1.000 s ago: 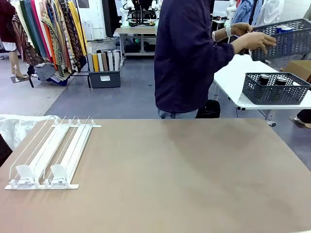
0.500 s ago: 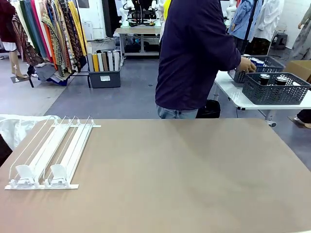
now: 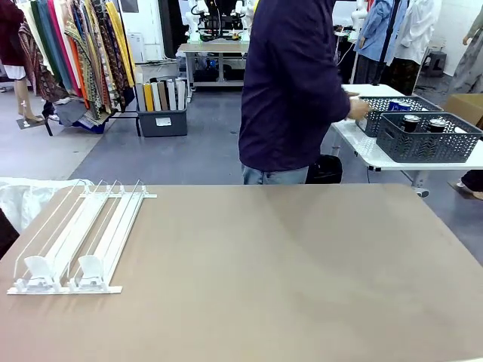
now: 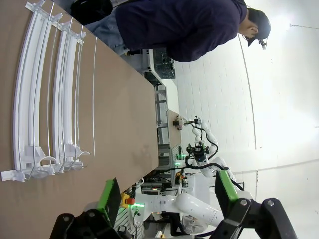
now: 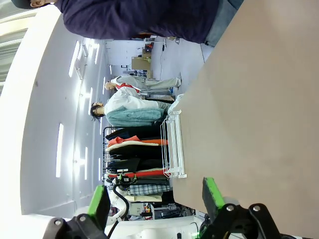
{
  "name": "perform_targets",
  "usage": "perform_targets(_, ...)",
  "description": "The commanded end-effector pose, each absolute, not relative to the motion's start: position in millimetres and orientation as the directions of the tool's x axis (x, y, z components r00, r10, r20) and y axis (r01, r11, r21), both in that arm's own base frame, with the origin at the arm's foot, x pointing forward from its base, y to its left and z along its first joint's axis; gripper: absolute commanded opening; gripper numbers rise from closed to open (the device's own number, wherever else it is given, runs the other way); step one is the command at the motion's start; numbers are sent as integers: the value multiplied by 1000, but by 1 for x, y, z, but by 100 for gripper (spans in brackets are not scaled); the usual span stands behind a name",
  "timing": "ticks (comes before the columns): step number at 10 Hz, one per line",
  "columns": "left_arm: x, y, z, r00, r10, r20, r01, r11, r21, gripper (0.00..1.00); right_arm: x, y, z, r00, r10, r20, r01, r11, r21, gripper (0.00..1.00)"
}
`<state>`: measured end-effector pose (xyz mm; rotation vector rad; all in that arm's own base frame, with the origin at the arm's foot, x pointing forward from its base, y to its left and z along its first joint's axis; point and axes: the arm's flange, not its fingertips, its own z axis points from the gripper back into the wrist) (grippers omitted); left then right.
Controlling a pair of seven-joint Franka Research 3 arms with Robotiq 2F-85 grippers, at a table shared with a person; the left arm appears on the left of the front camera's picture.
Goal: Retrieve and store the cans from the dispenser.
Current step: Pick up one can from the Automatic Can Dispenser and place it in the middle of the table.
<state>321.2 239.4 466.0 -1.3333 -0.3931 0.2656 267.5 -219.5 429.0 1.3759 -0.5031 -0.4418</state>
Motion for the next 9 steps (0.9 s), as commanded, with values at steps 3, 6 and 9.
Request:
perform_targets(3, 320, 239, 468, 902, 410, 137, 53, 210, -976, 100, 268, -219, 432, 817, -571, 77, 1, 136, 991, 100)
perform_targets(6, 320, 239, 468, 902, 410, 137, 53, 210, -976, 100, 268, -219, 432, 817, -571, 77, 1, 136, 991, 100)
perform_targets(9, 320, 239, 468, 902, 410, 137, 53, 210, -976, 100, 268, -219, 432, 817, -571, 77, 1, 136, 991, 100)
